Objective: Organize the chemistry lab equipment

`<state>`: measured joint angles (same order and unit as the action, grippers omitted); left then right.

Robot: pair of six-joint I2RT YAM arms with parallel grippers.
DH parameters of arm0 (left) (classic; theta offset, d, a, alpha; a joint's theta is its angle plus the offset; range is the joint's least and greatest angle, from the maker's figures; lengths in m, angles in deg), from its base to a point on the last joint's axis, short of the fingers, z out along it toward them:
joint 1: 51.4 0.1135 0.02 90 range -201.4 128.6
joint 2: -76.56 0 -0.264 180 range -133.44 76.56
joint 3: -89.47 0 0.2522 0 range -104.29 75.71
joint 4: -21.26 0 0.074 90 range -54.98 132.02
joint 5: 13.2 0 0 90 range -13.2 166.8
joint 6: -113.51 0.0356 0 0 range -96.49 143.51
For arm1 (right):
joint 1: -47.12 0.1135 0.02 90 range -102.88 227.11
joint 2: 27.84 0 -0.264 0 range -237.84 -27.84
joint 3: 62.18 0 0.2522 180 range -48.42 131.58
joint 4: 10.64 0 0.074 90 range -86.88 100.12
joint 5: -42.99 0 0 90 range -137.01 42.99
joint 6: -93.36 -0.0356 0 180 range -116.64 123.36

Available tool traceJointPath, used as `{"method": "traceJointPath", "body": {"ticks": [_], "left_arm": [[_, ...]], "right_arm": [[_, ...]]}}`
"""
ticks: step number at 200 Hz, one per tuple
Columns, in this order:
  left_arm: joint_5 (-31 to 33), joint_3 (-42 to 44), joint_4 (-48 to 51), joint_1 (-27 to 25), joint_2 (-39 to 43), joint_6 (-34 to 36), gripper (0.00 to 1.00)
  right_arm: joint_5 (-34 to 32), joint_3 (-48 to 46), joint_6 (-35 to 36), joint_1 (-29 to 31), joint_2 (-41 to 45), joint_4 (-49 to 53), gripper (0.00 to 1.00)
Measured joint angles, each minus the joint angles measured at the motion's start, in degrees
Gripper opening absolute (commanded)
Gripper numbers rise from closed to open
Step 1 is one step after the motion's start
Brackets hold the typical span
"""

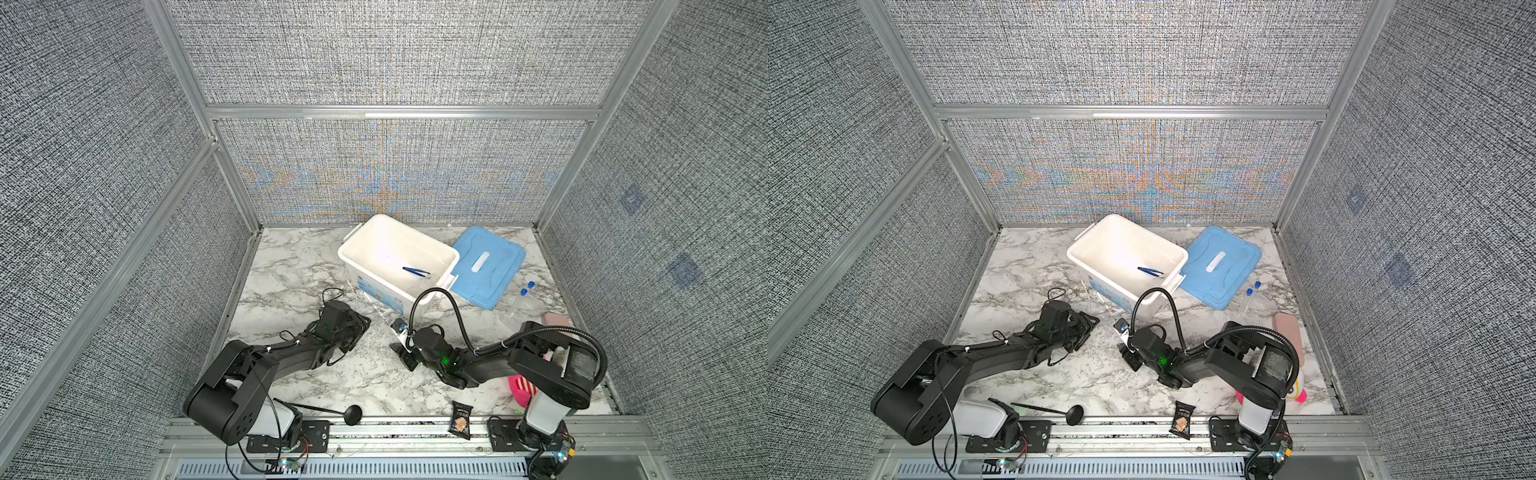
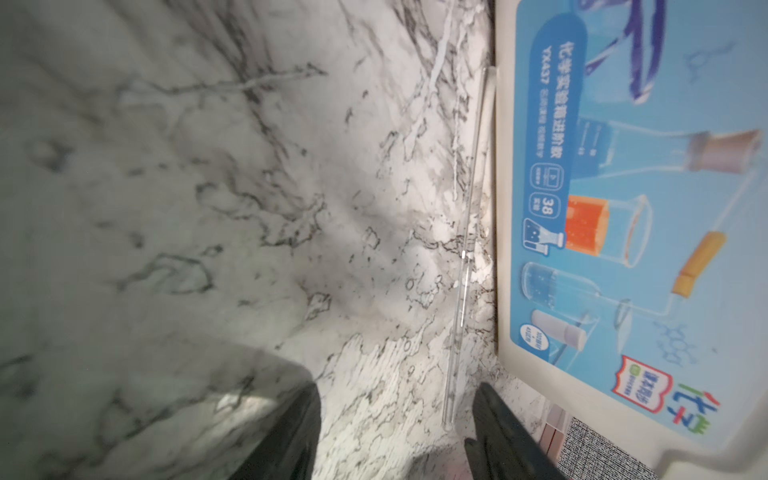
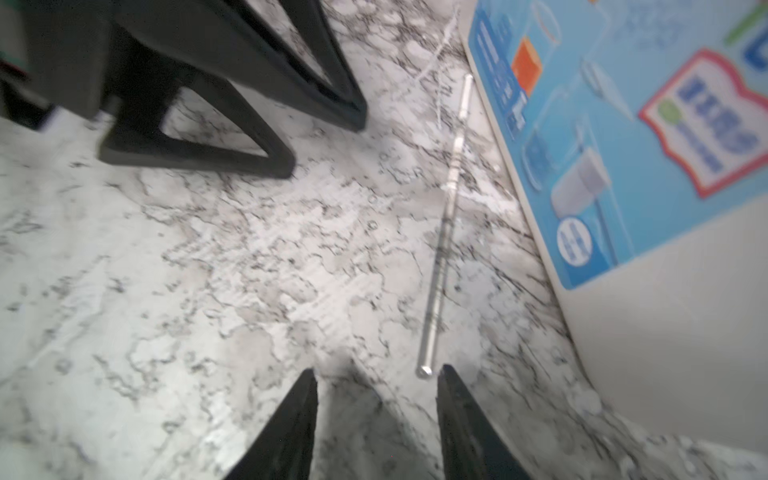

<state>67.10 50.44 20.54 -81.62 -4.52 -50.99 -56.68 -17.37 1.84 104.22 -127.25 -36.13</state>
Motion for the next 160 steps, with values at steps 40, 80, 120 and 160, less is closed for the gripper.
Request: {"method": "traceJointPath", "body": {"ticks": [40, 80, 120, 160], "left_arm": [[0.72, -0.52, 2.43, 0.02, 0.63, 1.01, 0.61], [0.81, -0.42, 3.08, 0.04, 1.2, 1.2, 0.62], [0.04, -2.32, 3.91, 0.04, 0.11, 2.91, 0.62], [-1.22, -2.93, 4.33, 0.04, -0.02, 4.48, 0.62]], "right_arm": [[-1.75, 1.75, -0.02, -0.59, -2.16, -0.13, 0.46], [-1.16, 3.02, -1.84, -2.99, -5.81, -3.67, 0.23], [1.42, 3.37, -3.93, -3.89, -7.54, -6.45, 0.07], [2.99, 3.34, -4.04, -3.93, -7.28, -6.47, 0.03]]}}
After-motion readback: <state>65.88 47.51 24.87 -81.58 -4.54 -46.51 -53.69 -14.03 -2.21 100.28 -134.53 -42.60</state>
